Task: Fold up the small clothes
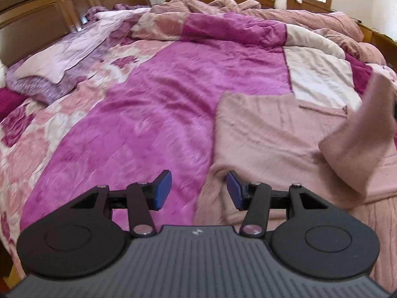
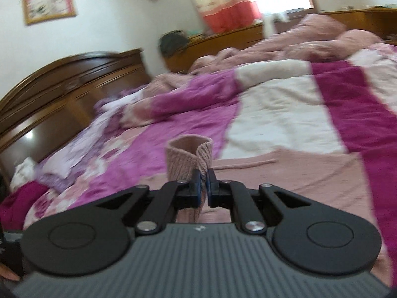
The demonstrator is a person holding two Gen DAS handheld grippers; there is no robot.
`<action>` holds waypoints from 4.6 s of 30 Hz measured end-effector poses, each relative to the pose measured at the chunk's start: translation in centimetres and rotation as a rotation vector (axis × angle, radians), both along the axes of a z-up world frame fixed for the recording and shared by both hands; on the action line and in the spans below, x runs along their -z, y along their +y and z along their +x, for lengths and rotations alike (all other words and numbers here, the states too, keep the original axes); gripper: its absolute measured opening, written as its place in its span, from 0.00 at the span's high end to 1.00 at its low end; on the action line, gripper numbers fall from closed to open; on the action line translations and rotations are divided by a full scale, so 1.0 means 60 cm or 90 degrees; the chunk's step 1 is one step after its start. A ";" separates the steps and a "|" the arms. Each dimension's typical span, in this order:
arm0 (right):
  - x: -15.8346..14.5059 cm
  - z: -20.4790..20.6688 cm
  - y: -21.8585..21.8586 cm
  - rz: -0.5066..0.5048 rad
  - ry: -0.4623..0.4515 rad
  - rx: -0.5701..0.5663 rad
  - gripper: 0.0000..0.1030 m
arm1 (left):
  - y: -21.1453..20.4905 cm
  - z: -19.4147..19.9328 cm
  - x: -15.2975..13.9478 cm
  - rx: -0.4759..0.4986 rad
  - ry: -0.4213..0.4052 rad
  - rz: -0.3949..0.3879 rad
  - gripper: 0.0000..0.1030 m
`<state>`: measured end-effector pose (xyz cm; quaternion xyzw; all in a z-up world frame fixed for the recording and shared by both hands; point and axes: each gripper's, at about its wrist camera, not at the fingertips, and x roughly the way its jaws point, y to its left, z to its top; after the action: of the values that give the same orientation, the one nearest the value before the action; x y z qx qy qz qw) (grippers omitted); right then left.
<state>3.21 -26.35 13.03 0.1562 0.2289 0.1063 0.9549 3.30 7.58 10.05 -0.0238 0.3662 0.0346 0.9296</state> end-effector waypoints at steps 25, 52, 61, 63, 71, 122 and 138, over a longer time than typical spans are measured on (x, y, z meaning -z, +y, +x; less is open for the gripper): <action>0.089 -0.053 -0.178 0.017 0.085 0.141 0.34 | -0.069 0.113 0.027 0.049 -0.008 0.037 0.44; 0.156 0.015 -0.159 -0.162 0.160 0.144 0.92 | -0.076 0.236 0.130 -0.049 -0.063 0.015 0.44; 0.130 -0.014 -0.176 -0.083 0.140 0.172 0.60 | -0.057 0.215 0.095 -0.010 -0.037 0.017 0.44; 0.115 -0.025 -0.176 -0.081 0.125 0.177 0.49 | -0.048 0.201 0.080 -0.007 -0.035 0.010 0.44; 0.062 -0.068 -0.166 -0.074 0.099 0.154 0.45 | -0.027 0.124 0.013 0.012 -0.040 0.076 0.37; 0.084 -0.365 0.042 -0.355 0.194 -0.218 0.40 | -0.064 -0.363 0.031 0.380 0.083 0.164 0.24; 0.134 -0.357 0.073 -0.509 0.199 -0.218 0.27 | -0.083 -0.316 0.083 0.359 0.093 0.247 0.20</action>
<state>-18.18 -21.94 5.01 -0.2501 0.4155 0.1413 0.8630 -15.64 2.59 5.07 0.2577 0.4102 -0.1535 0.8613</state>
